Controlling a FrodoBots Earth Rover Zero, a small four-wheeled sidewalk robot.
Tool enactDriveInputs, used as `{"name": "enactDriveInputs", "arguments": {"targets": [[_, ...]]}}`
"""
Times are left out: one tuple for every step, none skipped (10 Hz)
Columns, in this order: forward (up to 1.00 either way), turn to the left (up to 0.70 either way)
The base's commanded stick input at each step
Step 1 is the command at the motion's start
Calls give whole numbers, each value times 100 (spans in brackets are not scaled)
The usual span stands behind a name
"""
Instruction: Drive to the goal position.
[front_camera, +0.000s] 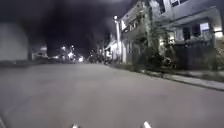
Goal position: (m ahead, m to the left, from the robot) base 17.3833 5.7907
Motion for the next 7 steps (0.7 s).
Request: {"name": "enactDriveInputs", "arguments": {"targets": [[85,0],[85,0],[85,0],[85,0],[85,0],[85,0],[85,0]]}}
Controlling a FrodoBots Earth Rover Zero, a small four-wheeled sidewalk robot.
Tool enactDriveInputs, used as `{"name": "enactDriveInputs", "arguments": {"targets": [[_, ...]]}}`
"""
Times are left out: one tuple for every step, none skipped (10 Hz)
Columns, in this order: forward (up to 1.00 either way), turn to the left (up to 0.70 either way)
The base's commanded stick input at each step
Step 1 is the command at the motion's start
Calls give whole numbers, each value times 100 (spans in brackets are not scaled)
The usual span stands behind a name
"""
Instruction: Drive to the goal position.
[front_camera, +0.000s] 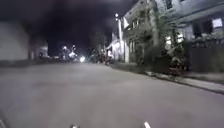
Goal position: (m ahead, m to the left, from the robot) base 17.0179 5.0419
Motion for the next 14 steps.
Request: {"name": "enactDriveInputs", "arguments": {"targets": [[85,0],[85,0],[85,34],[85,34],[85,34],[85,19],[85,0],[85,0],[85,0],[85,0],[85,0],[85,0],[85,0],[85,0]]}}
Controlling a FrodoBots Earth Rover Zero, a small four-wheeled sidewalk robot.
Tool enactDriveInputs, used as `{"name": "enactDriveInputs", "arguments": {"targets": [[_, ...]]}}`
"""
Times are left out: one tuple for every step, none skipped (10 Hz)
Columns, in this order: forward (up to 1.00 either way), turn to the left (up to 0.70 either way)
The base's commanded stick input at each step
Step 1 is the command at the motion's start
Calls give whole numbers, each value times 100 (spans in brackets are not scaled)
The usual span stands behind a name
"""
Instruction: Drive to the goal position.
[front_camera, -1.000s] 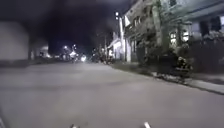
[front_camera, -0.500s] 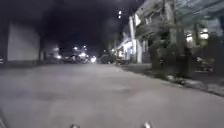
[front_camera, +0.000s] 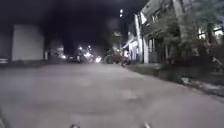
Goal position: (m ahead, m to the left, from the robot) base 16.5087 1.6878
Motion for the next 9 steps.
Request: {"name": "enactDriveInputs", "arguments": {"targets": [[85,0],[85,0],[85,0],[85,0],[85,0],[85,0],[85,0],[85,0],[85,0]]}}
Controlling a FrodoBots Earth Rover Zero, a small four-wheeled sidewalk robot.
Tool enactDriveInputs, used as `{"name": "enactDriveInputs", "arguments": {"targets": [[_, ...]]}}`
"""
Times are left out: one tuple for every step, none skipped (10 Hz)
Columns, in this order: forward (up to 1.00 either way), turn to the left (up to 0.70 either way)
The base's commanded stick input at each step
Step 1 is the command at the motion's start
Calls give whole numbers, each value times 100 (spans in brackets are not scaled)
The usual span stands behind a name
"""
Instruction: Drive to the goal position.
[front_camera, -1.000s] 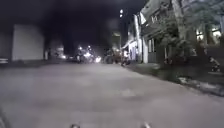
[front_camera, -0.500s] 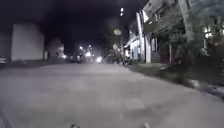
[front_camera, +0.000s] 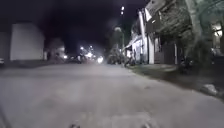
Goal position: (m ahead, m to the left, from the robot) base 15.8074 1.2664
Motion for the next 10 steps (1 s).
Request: {"name": "enactDriveInputs", "arguments": {"targets": [[85,0],[85,0],[85,0],[85,0],[85,0],[85,0],[85,0],[85,0],[85,0],[85,0]]}}
